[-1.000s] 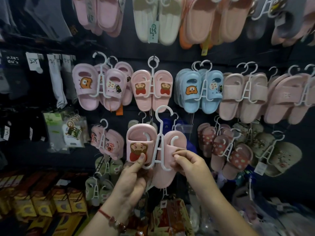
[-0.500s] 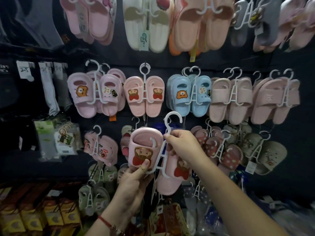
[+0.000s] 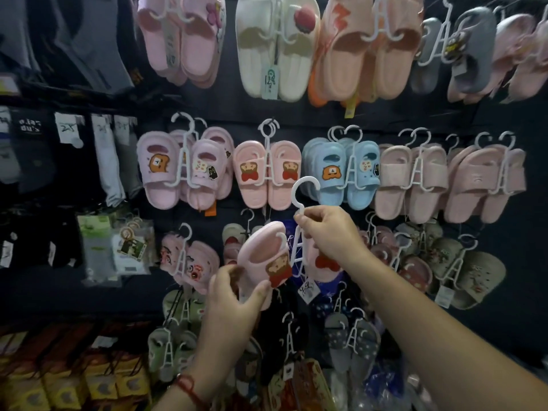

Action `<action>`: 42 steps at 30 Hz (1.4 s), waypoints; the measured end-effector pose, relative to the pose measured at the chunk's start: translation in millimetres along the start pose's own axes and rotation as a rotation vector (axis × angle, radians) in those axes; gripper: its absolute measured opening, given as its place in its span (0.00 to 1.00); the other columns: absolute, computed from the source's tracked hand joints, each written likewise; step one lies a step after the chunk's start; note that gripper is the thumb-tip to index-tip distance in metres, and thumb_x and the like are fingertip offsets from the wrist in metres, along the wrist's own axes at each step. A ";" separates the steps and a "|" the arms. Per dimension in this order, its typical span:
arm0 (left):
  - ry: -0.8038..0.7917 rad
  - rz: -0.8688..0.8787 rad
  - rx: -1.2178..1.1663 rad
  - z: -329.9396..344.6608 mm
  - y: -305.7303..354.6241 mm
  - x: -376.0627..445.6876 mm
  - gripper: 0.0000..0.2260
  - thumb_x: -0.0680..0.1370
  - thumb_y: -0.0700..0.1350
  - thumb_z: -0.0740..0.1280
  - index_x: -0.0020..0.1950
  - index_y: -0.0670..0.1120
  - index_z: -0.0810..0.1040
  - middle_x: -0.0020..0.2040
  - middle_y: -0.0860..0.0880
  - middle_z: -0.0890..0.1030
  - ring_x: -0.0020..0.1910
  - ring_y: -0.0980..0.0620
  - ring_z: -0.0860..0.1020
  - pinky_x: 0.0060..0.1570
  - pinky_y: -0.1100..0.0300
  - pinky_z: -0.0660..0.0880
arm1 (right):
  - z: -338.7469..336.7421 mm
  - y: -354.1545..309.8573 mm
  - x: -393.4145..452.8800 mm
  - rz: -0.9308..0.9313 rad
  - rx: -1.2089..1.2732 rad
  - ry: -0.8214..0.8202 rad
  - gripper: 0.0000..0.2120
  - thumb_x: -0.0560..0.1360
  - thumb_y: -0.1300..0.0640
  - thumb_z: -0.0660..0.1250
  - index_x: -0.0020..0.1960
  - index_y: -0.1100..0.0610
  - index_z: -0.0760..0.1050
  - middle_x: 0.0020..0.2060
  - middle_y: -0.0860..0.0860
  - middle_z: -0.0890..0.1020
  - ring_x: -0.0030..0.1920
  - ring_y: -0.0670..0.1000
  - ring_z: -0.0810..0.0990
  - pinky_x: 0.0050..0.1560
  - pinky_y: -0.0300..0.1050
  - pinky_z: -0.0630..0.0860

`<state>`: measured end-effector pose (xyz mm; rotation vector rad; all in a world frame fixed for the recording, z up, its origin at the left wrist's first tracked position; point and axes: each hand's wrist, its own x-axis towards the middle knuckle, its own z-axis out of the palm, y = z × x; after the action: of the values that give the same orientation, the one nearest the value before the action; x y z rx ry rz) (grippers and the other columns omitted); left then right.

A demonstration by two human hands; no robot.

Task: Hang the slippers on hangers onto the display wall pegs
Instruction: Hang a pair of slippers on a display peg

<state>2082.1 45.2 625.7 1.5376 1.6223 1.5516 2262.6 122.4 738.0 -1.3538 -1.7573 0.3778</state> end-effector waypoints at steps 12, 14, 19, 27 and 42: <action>-0.159 0.376 0.159 -46.0 23.8 115.5 0.47 0.69 0.69 0.71 0.77 0.70 0.42 0.73 0.57 0.55 0.72 0.49 0.63 0.68 0.42 0.71 | 29.7 -55.5 39.7 -0.024 0.121 -0.068 0.11 0.80 0.51 0.65 0.42 0.51 0.81 0.36 0.51 0.84 0.40 0.53 0.84 0.40 0.47 0.81; -0.164 0.372 0.150 -45.6 24.9 131.0 0.48 0.69 0.68 0.72 0.76 0.72 0.41 0.70 0.59 0.56 0.70 0.50 0.64 0.67 0.45 0.72 | 30.5 -59.6 58.1 -0.024 0.104 -0.081 0.12 0.80 0.51 0.65 0.41 0.52 0.81 0.37 0.53 0.84 0.40 0.55 0.84 0.41 0.50 0.82; -0.114 0.355 0.168 -29.5 31.9 165.3 0.49 0.67 0.71 0.70 0.76 0.72 0.38 0.64 0.60 0.56 0.64 0.58 0.61 0.61 0.57 0.67 | 35.9 -65.7 114.4 -0.023 0.091 -0.100 0.12 0.81 0.51 0.64 0.40 0.51 0.79 0.30 0.48 0.80 0.32 0.47 0.78 0.37 0.49 0.79; 0.014 0.307 0.318 3.1 65.2 217.1 0.50 0.70 0.70 0.70 0.79 0.63 0.40 0.66 0.51 0.59 0.62 0.53 0.63 0.58 0.57 0.68 | 44.1 -53.9 200.7 -0.050 0.134 -0.064 0.13 0.82 0.51 0.62 0.40 0.53 0.77 0.32 0.49 0.78 0.34 0.49 0.77 0.36 0.46 0.72; -0.061 0.153 0.412 30.3 52.2 301.9 0.50 0.73 0.63 0.72 0.80 0.60 0.37 0.74 0.46 0.61 0.65 0.43 0.73 0.53 0.53 0.73 | 68.0 -23.9 271.3 0.016 0.005 0.040 0.16 0.80 0.51 0.64 0.35 0.55 0.74 0.30 0.48 0.75 0.32 0.48 0.73 0.30 0.40 0.64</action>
<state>2038.5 310.7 775.5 1.9391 1.9128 1.2789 2184.4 374.0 834.9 -1.3637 -1.7124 0.3611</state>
